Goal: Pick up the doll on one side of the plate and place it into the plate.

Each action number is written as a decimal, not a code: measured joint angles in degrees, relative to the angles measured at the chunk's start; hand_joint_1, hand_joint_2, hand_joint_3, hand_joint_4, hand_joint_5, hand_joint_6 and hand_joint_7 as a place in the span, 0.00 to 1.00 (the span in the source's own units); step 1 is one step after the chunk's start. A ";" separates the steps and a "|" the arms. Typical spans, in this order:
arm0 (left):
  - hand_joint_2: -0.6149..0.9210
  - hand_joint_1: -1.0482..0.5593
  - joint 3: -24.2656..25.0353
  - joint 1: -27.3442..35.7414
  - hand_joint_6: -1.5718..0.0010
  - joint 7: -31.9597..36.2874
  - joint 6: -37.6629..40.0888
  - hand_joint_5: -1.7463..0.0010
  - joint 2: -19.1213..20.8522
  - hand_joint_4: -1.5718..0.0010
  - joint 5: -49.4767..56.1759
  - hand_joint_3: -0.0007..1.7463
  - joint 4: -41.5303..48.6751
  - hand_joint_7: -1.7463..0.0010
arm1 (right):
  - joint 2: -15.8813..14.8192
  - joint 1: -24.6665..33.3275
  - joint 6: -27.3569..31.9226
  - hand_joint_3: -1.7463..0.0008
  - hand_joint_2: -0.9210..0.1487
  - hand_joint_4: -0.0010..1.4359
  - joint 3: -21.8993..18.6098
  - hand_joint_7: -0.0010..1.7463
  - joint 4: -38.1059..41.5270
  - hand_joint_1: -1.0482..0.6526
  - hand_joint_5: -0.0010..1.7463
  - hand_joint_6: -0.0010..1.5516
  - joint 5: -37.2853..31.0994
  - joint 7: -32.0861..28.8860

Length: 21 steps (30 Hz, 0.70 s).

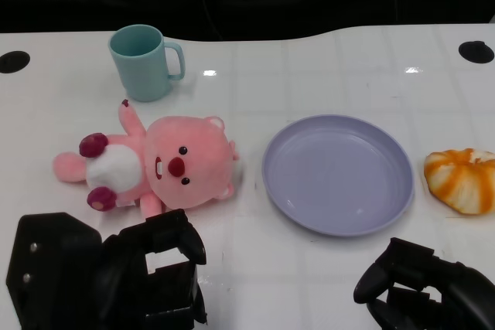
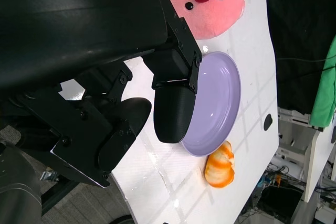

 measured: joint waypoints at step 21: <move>0.67 0.60 0.01 -0.33 0.50 0.01 0.00 0.00 0.15 0.42 0.04 0.83 0.00 0.04 | -0.02 -0.55 -0.02 0.72 0.00 0.46 -0.01 0.93 0.12 0.45 1.00 0.32 -0.28 -0.07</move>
